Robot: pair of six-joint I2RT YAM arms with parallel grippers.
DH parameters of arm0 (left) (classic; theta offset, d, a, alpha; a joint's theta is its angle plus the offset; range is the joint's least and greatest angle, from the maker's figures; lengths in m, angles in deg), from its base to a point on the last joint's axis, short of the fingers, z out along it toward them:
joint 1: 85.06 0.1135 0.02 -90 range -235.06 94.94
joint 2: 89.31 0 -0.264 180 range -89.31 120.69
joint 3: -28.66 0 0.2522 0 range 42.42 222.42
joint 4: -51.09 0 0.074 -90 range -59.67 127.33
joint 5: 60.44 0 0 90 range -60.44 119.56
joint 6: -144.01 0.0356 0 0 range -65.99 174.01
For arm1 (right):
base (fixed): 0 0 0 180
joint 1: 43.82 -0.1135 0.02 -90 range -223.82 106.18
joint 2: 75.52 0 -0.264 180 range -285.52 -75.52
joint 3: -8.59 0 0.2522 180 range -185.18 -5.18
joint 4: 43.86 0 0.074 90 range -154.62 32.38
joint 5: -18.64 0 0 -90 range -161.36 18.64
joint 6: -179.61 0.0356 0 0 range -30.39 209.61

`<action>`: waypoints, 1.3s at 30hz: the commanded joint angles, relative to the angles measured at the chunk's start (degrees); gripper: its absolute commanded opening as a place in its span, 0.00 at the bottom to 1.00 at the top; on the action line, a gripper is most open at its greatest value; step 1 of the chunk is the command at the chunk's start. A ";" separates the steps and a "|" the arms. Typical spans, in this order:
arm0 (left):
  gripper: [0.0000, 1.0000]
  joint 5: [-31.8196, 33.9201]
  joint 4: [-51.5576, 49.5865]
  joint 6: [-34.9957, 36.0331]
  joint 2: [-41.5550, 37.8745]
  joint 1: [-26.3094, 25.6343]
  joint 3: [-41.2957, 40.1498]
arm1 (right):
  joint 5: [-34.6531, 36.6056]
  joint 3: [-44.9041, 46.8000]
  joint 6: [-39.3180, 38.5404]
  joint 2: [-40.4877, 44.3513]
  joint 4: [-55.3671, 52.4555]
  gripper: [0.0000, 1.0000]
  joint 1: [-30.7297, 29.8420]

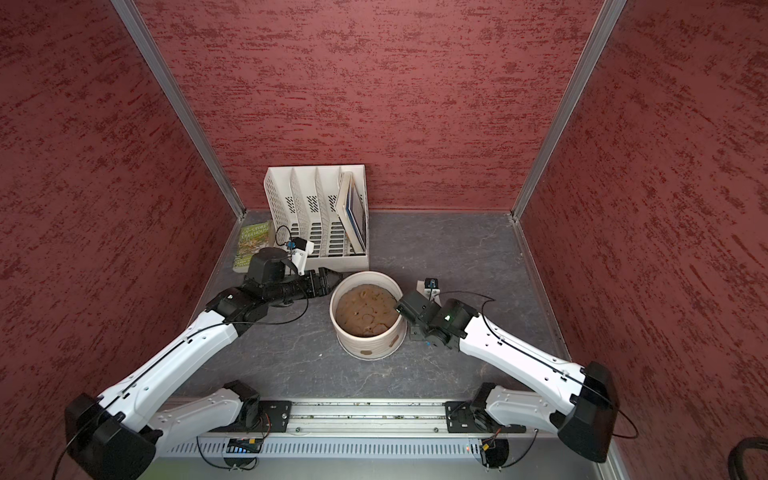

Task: Scrub the dried mud off the ceramic pot
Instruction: Brush off the soil from the pot.

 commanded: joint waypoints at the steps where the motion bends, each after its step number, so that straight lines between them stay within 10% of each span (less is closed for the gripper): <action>1: 0.81 3.58 -1.16 1.83 2.04 -0.54 1.69 | -5.06 2.64 4.92 7.51 -0.24 0.00 0.12; 17: 0.70 8.96 -0.84 1.57 7.57 -5.44 0.61 | -10.41 8.42 -1.50 12.42 10.24 0.00 -2.67; 39: 0.57 10.24 -2.42 4.88 9.86 -6.24 2.92 | -3.79 7.46 3.47 15.34 -3.41 0.00 -12.34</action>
